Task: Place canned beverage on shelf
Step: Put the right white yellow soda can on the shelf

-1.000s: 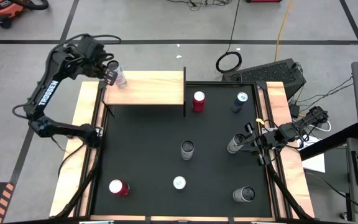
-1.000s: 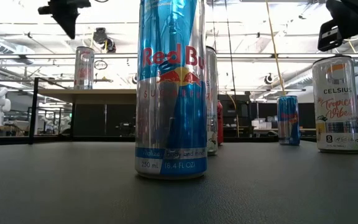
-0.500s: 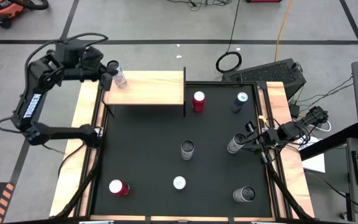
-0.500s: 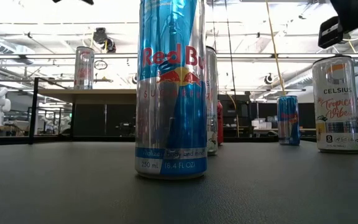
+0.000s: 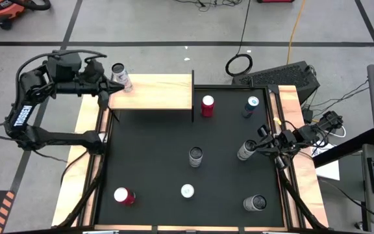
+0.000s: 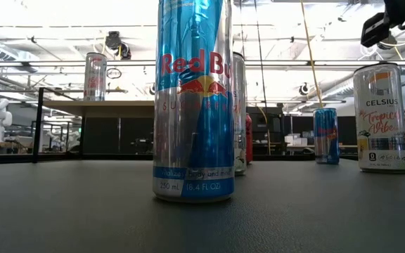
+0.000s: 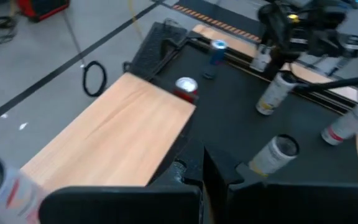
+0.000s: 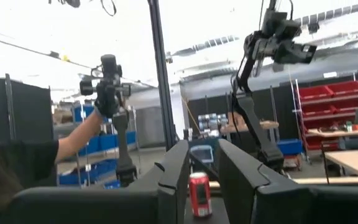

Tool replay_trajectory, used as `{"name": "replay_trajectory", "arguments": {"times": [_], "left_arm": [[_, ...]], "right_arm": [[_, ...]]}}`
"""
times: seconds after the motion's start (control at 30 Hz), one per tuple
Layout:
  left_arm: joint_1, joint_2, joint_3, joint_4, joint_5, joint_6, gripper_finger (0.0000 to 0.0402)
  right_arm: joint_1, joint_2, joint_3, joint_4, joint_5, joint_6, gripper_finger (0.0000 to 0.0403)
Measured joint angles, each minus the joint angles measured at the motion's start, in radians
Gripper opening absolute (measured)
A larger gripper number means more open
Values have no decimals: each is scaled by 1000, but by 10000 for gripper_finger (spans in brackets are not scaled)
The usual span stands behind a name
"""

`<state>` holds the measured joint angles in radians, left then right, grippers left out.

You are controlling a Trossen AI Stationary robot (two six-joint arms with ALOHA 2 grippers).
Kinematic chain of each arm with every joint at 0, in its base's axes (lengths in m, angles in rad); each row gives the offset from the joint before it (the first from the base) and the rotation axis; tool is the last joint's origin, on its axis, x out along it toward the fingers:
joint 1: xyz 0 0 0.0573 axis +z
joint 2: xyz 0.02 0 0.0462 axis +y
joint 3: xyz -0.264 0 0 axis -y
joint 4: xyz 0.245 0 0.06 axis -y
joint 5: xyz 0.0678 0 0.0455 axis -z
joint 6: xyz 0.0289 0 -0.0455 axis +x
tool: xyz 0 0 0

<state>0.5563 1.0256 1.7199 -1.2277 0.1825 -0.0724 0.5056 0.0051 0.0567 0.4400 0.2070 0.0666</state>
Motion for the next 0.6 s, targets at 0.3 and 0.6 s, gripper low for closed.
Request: {"name": "replay_trajectory", "arguments": {"times": [0.3, 0.6], "left_arm": [[-29, 2, 0, 65, -5, -49, 1], [-29, 2, 0, 59, -5, -51, 1]], "right_arm": [[0, 0, 0, 76, 66, -90, 71], [0, 0, 0, 80, 185, -260, 141]]}}
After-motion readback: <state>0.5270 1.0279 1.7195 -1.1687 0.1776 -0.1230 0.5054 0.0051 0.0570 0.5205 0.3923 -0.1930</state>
